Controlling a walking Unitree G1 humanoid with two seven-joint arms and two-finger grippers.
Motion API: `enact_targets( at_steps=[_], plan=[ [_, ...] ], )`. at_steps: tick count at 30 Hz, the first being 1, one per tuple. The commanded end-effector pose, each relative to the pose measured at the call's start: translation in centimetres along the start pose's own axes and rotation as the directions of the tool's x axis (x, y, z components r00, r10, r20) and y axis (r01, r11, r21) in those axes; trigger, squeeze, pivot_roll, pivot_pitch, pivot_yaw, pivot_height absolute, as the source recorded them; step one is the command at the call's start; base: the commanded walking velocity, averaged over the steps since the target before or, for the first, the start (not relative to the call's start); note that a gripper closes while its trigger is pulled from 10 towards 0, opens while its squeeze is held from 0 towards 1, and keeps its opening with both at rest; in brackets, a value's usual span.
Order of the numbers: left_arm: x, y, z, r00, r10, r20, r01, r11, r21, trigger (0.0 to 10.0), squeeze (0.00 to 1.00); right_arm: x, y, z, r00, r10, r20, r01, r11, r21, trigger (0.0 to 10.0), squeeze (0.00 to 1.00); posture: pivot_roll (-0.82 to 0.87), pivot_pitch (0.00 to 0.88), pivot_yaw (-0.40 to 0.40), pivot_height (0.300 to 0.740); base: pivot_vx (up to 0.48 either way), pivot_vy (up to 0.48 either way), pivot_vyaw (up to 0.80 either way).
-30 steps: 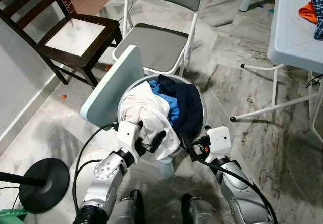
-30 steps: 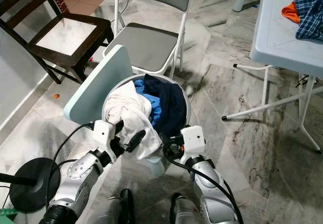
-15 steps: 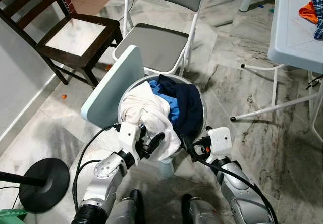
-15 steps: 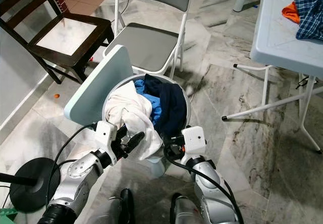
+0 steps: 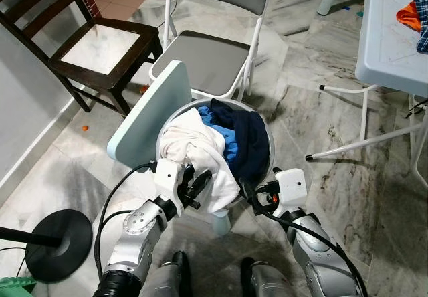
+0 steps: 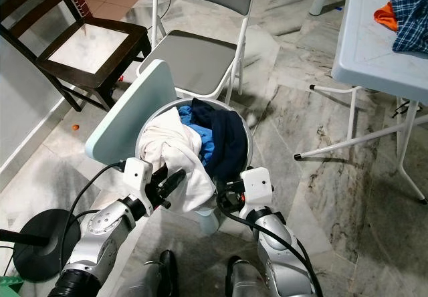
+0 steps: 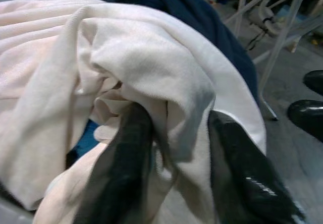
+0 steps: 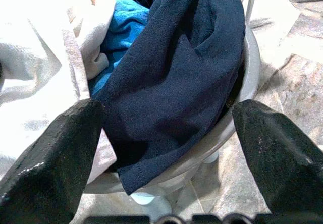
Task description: Hang hanger
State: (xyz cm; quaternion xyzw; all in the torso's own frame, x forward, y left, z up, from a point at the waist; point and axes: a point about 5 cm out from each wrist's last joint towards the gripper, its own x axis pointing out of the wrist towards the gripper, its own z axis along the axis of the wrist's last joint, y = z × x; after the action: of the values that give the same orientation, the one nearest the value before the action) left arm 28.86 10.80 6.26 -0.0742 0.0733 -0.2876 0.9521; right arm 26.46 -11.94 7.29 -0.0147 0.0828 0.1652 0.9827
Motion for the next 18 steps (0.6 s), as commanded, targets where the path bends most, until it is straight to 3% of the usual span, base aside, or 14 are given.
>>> enact_targets(
  at_steps=[1,8,12,14,16,18],
  plan=[
    [-0.5,0.5,-0.1,0.999,0.037,-0.01,-0.036,0.999,0.015,0.0,0.0,-0.3,0.2,-0.7,1.0,-0.004,-0.022,0.004,1.0,0.007,10.0,0.0,-0.1,0.269,0.05,0.74,0.0,0.0,0.0],
    [-0.5,0.9,0.0,0.998,0.07,-0.009,-0.07,0.997,0.023,0.0,0.0,-0.3,0.3,-0.8,1.0,-0.009,-0.026,0.009,1.0,0.011,10.0,0.0,-0.1,0.272,0.054,0.74,0.0,0.0,0.0],
    [-0.4,1.3,1.1,0.993,0.106,0.055,-0.109,0.992,0.055,0.0,0.0,-0.3,0.3,-0.8,1.0,-0.011,-0.027,0.012,1.0,0.012,10.0,0.0,-0.1,0.271,0.056,0.74,0.0,0.0,0.0],
    [-0.2,1.4,3.4,0.98,0.116,0.165,-0.14,0.979,0.145,0.0,0.0,-0.3,0.3,-0.8,1.0,-0.013,-0.026,0.013,1.0,0.012,10.0,0.0,-0.1,0.271,0.056,0.74,0.0,0.0,0.0],
    [-0.1,1.4,7.3,0.939,0.104,0.329,-0.212,0.926,0.313,0.0,0.0,-0.2,0.3,-0.8,1.0,-0.014,-0.024,0.014,1.0,0.013,10.0,0.0,-0.09,0.268,0.056,0.74,0.0,0.0,0.0],
    [0.0,1.1,9.7,0.905,0.082,0.416,-0.26,0.882,0.393,0.0,0.0,-0.1,0.3,-0.7,1.0,-0.014,-0.023,0.015,1.0,0.012,10.0,0.0,-0.09,0.268,0.056,0.74,0.0,0.0,0.0]
  ],
)
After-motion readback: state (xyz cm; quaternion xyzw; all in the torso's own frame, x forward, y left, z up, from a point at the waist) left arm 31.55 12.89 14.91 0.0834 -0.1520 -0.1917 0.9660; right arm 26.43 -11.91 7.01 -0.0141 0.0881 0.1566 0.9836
